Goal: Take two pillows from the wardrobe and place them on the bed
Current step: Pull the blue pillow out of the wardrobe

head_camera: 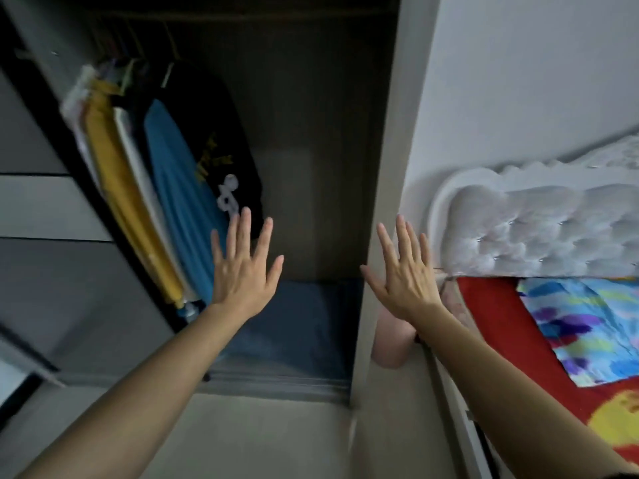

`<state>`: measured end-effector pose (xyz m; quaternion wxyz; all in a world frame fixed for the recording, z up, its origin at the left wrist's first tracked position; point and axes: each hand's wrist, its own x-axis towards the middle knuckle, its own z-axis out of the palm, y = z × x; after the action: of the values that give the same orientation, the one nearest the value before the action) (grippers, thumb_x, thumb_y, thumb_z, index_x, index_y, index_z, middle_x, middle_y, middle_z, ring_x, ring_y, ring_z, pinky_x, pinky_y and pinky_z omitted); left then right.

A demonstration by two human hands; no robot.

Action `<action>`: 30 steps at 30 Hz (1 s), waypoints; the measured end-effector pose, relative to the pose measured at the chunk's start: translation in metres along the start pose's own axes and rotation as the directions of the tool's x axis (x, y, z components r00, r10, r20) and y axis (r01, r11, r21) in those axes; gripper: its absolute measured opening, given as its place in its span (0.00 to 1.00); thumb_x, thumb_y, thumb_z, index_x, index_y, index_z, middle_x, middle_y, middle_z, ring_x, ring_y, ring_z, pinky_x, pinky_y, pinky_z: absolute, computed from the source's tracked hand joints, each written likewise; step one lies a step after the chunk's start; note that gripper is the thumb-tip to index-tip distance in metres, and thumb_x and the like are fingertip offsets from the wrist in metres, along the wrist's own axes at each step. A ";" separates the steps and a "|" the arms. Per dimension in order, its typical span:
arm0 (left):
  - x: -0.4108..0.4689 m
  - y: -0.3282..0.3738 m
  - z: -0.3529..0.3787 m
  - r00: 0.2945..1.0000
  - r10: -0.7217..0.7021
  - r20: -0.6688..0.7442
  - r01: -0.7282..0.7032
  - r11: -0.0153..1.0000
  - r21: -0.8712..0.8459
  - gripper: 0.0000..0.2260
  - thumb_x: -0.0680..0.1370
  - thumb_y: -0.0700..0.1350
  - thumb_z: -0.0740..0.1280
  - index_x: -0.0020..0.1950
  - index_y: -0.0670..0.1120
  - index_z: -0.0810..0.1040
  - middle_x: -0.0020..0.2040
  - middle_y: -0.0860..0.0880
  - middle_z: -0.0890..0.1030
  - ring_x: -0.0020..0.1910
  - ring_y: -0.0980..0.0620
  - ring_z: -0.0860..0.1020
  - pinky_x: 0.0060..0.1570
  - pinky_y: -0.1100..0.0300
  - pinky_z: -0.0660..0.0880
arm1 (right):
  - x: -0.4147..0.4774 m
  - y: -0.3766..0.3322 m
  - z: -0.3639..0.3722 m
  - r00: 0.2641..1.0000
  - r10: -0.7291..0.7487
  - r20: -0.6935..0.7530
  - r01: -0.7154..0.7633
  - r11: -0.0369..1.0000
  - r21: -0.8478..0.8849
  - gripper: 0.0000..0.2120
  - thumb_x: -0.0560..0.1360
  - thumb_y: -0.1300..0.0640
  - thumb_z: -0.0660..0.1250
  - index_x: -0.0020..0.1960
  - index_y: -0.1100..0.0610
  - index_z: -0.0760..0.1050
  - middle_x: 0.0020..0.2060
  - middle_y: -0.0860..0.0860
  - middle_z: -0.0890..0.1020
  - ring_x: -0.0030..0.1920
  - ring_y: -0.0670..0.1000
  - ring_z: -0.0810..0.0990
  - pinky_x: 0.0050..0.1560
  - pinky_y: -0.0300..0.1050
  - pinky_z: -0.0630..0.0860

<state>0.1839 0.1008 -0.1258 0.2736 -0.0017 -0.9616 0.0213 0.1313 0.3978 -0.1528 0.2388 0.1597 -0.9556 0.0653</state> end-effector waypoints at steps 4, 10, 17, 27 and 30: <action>-0.037 -0.034 -0.007 0.997 0.013 0.081 -0.018 0.998 0.066 0.31 0.80 0.61 0.51 0.79 0.48 0.51 0.79 0.38 0.49 0.78 0.38 0.50 0.70 0.31 0.57 | -0.034 -0.048 0.017 0.999 -0.016 0.032 0.014 0.999 0.050 0.38 0.79 0.35 0.54 0.81 0.52 0.44 0.80 0.61 0.49 0.79 0.61 0.52 0.78 0.60 0.50; -0.036 -0.072 -0.020 0.998 -0.006 0.064 0.003 0.999 0.045 0.32 0.80 0.62 0.50 0.80 0.49 0.49 0.80 0.38 0.47 0.78 0.39 0.48 0.71 0.32 0.55 | -0.027 -0.102 0.003 0.998 -0.041 0.054 0.040 0.999 0.015 0.38 0.79 0.35 0.53 0.81 0.51 0.44 0.80 0.61 0.48 0.80 0.61 0.50 0.78 0.60 0.47; -0.008 -0.140 -0.014 0.995 0.094 0.014 -0.094 0.996 -0.009 0.32 0.81 0.61 0.52 0.80 0.49 0.47 0.80 0.39 0.47 0.78 0.39 0.49 0.71 0.32 0.55 | 0.023 -0.158 -0.004 0.999 0.015 -0.043 -0.018 0.997 -0.068 0.38 0.78 0.36 0.55 0.81 0.52 0.46 0.80 0.62 0.50 0.79 0.62 0.53 0.78 0.62 0.52; 0.013 -0.230 0.050 0.975 0.220 0.025 -0.218 0.974 -0.057 0.32 0.80 0.61 0.54 0.80 0.50 0.47 0.79 0.38 0.47 0.78 0.38 0.49 0.70 0.30 0.54 | 0.036 -0.239 0.061 0.997 0.054 0.060 -0.047 0.993 -0.108 0.38 0.78 0.37 0.56 0.81 0.53 0.48 0.79 0.63 0.51 0.78 0.63 0.54 0.77 0.62 0.53; 0.018 -0.225 0.075 0.974 0.216 0.072 -0.208 0.973 -0.097 0.32 0.80 0.61 0.54 0.80 0.50 0.47 0.79 0.38 0.47 0.78 0.38 0.50 0.70 0.30 0.54 | 0.037 -0.235 0.080 0.993 0.062 0.101 -0.051 0.993 -0.111 0.38 0.78 0.37 0.56 0.81 0.52 0.47 0.79 0.63 0.51 0.79 0.63 0.54 0.77 0.62 0.52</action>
<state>0.1309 -0.1271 -0.1708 0.2299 -0.1156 -0.9663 0.0076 0.1445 0.1503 -0.1939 0.1950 0.1227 -0.9730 0.0119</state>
